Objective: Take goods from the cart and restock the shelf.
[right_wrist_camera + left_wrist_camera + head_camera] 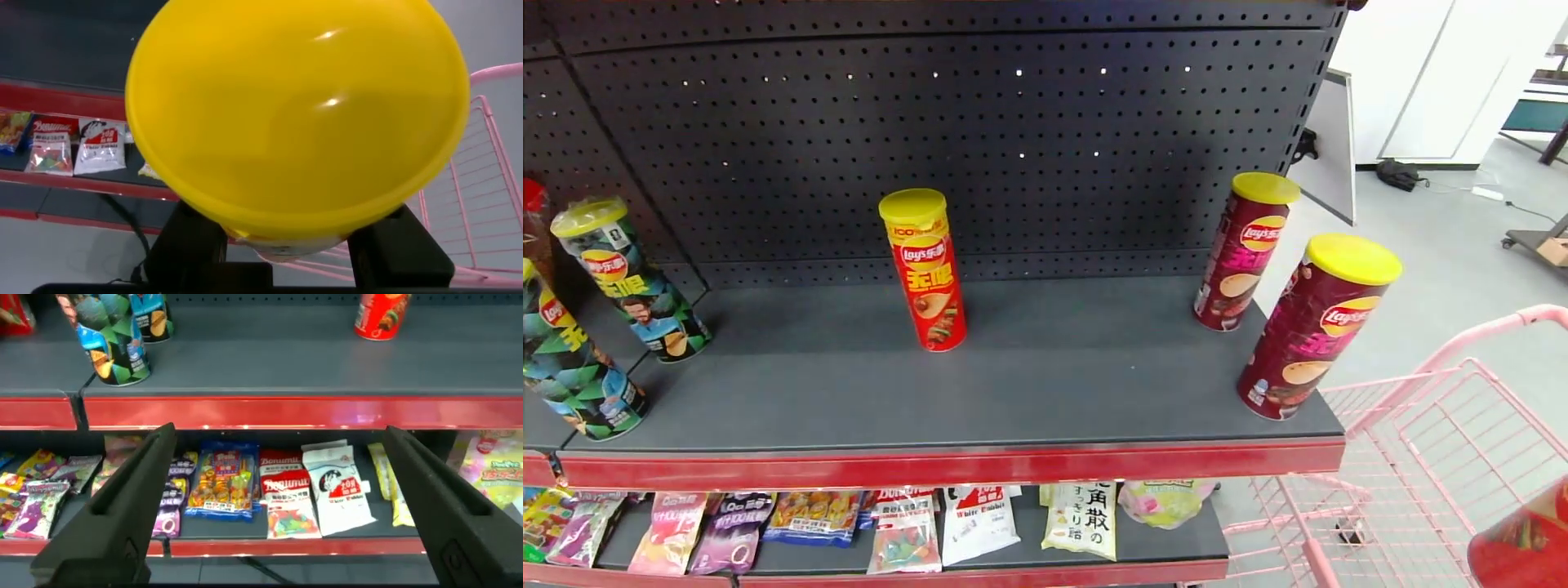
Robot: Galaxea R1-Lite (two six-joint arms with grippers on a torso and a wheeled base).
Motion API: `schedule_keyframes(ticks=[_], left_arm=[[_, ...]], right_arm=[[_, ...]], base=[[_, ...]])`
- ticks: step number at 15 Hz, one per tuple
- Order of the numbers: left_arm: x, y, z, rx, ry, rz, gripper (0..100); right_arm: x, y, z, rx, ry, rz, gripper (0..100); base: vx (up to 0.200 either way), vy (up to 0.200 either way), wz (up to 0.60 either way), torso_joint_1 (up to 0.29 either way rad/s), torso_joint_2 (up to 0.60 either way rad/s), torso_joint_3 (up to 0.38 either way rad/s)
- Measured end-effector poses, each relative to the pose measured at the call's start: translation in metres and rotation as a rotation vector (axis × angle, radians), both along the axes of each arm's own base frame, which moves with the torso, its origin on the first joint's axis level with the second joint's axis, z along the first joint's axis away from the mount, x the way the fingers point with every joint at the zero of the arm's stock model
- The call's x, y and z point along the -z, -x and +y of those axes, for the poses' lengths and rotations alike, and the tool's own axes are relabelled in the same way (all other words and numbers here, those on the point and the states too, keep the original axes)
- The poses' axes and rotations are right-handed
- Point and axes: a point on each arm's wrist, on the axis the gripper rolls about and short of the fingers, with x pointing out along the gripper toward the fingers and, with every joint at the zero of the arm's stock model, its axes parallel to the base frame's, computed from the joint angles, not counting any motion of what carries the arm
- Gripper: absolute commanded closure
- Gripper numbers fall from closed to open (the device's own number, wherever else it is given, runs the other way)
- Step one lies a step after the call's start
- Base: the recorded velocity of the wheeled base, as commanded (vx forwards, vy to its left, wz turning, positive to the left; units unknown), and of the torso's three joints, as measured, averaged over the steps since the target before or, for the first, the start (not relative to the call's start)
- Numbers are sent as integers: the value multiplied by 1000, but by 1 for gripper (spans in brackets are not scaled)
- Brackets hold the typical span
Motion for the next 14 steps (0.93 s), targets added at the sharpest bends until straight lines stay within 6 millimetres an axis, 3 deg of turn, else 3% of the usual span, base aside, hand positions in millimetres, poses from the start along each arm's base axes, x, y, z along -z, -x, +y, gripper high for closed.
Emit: schedule_keyframes(ticks=[1, 10, 14], left_arm=[[0, 0, 0, 0, 0, -1, 0], [0, 0, 0, 0, -1, 0, 0], [0, 0, 0, 2, -1, -1, 0]], right_arm=[[5, 4, 0, -3, -6, -1, 100], [44, 34, 0, -76, -51, -66, 100], [51, 38, 0, -120, -65, -73, 100]], base=[[0, 0, 0, 0, 0, 0], [0, 200, 0, -1, -3, 2], [50, 0, 0, -1, 1, 2]])
